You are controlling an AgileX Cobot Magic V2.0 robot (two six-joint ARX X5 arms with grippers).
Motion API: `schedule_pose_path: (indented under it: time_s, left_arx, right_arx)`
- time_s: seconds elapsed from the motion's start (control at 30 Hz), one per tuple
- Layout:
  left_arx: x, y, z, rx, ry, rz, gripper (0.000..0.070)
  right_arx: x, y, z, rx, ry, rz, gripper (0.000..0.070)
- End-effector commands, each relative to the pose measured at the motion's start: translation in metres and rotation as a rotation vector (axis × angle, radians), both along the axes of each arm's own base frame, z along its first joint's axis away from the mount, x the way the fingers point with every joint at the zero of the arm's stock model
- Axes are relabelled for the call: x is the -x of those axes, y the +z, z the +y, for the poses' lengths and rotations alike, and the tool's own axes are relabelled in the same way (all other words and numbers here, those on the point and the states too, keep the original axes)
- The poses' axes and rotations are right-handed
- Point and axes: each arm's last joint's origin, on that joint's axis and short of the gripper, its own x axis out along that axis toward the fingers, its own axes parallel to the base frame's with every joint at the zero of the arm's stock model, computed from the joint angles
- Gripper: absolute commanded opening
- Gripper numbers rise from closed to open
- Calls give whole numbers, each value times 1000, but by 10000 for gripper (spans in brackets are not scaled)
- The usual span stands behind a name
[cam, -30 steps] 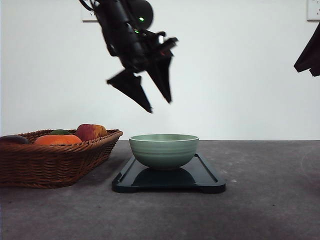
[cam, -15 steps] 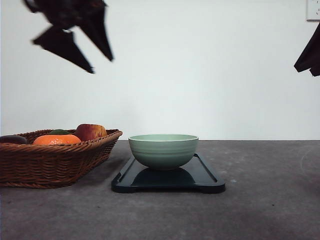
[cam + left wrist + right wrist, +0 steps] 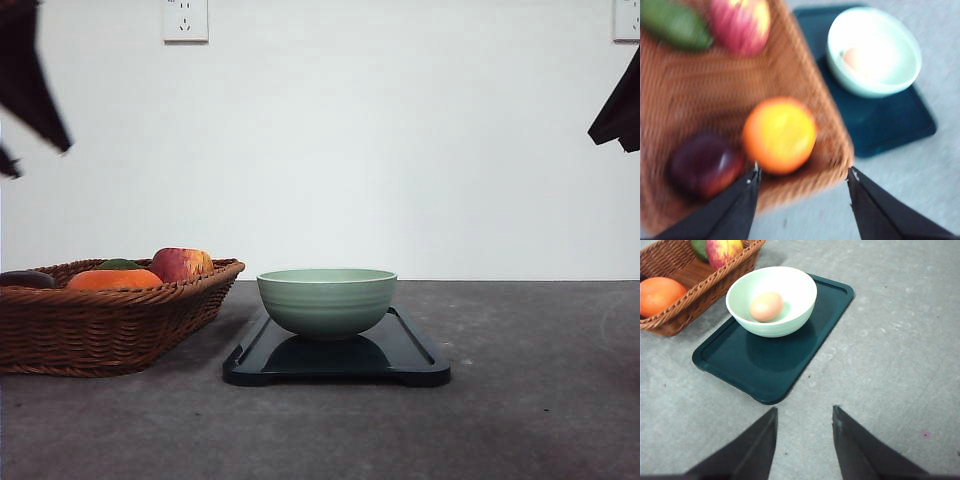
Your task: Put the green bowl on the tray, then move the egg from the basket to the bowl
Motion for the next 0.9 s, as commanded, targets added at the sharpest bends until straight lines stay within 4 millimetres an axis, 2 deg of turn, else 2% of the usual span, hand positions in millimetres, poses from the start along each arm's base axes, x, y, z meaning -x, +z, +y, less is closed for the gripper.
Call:
schedule_pose_path:
  time_s: [0.0, 0.23, 0.5, 0.53, 0.57, 0.6, 0.63, 0.87]
  left_arx:
    - [6, -2, 2, 15, 21, -20, 349]
    - [35, -19, 11, 44, 118, -68, 349]
    - [52, -11, 16, 82, 128, -149, 337]
    - [53, -10, 16, 86, 126, -155, 273]
    - [54, -10, 16, 93, 123, -162, 89]
    - [55, -9, 16, 98, 120, -170, 28]
    - [56, -8, 16, 102, 119, -177, 6]
    - [57, -8, 17, 103, 119, -179, 0]
  right_arx:
    - [-1, 2, 1, 4, 14, -22, 207]
    - [-3, 4, 2, 6, 20, -45, 207]
    - [-6, 1, 4, 20, 23, -24, 207]
    - [-6, 1, 4, 19, 24, -24, 195]
    - [-6, 1, 4, 19, 25, -23, 152]
    - [-6, 1, 4, 19, 24, -25, 69]
    - [-6, 1, 4, 18, 23, -30, 3]
    - [-7, 4, 4, 6, 23, -52, 17]
